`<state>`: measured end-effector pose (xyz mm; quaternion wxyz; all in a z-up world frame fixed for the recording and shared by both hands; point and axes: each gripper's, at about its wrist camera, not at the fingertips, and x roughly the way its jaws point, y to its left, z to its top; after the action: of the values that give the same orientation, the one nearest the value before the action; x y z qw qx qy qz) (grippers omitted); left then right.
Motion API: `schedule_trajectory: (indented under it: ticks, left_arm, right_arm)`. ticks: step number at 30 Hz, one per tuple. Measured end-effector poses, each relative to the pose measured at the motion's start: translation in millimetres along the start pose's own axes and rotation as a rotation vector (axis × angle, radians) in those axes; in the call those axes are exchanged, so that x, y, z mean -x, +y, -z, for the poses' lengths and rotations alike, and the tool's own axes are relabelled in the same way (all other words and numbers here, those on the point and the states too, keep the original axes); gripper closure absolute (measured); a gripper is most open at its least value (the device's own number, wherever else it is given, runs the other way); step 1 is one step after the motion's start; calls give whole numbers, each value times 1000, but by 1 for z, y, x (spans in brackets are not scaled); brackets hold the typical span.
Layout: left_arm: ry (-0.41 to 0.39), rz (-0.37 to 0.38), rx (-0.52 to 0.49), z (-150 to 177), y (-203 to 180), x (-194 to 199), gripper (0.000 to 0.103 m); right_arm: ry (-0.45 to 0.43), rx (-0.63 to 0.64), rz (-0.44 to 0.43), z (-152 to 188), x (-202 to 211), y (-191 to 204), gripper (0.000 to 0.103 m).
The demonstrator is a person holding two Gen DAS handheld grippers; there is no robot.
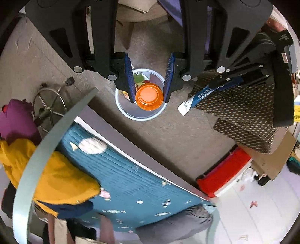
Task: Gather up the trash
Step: 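Carry the tube and orange cap with both tools over the bucket, then open both tools over the bucket, dropping the tube and orange cap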
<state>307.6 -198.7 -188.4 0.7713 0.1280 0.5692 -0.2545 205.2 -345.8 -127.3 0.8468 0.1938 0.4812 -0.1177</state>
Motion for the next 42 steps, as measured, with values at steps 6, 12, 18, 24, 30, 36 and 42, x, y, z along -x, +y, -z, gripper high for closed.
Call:
schedule_trajectory:
  ticks: [6,12,18,24,30,36,42]
  left_arm:
    - [-46,37,-22,-17,-22,-6,48]
    - [-44,-13,-10,-13,-6,-2,49]
    - [-80,-74,69,-4,34,20,49]
    - [-113,-112,129,4,61,40,49]
    - [-120,-104,139,7,64,44,49]
    - [-124,-93,127,13,56,44,49]
    - [-147,-94,114,20,51,54,49]
  right_arm:
    - [20,-46,31,-2,-8,-17,73]
    - [44,-38,35,-6,-19,-13,73]
    - [90,30,-12,-12,-45,19,73]
    - [65,52,18,-23,-49,45,15]
    - [59,35,32,-16,-45,38,15]
    - [83,18,46,0,-41,30,15]
    - [69,13,54,9,-30,28,15]
